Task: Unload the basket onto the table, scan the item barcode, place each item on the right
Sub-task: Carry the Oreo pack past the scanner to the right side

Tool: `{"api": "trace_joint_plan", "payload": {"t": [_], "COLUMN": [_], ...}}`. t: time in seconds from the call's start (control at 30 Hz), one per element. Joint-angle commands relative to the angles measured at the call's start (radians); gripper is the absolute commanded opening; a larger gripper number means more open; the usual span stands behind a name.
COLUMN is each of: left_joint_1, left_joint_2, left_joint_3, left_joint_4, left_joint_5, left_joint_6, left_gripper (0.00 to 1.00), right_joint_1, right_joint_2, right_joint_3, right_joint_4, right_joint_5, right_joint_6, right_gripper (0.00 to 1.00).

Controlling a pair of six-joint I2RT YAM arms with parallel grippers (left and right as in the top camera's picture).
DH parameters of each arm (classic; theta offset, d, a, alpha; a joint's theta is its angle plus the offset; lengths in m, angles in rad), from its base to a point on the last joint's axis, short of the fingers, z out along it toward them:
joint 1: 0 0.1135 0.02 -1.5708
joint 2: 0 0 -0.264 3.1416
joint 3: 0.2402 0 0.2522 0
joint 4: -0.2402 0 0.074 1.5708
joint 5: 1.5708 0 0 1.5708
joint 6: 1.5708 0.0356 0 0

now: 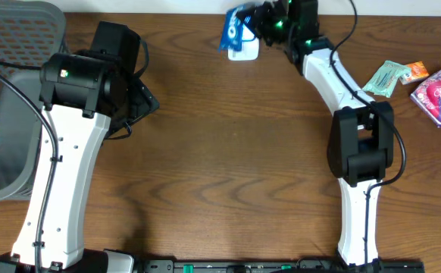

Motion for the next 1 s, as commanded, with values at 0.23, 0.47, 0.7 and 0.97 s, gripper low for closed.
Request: {"api": "trace_joint_plan", "payload": {"t": [0.23,0.47,0.7,0.97], "left_joint_1": [0.003,0.003,0.003,0.003], "left_joint_2": [0.001,0.001,0.001,0.001], "left_joint_3": [-0.002,-0.002,-0.002,-0.002], "left_joint_4": [-0.005,-0.004,-0.004,-0.004], "left_joint_5": [-0.020,-0.020,-0.020,-0.020], "left_joint_6": [-0.005,-0.005,-0.005,-0.005], "left_gripper": [0.98,0.98,0.98,0.98], "right_joint_1": [0.026,0.024,-0.066,-0.247], "right_joint_2": [-0.004,-0.002,-0.006,-0.008], "right_joint_3": [0.033,0.035,0.124,0.407], "right_joint_4": [0.018,0.022,-0.146,-0.744], "right_joint_5": [0.050,0.050,0.007,0.149], "right_joint_6": [-0.114,-0.135,-0.232,-0.508], "right_gripper": [0.01,0.01,0.01,0.01]}}
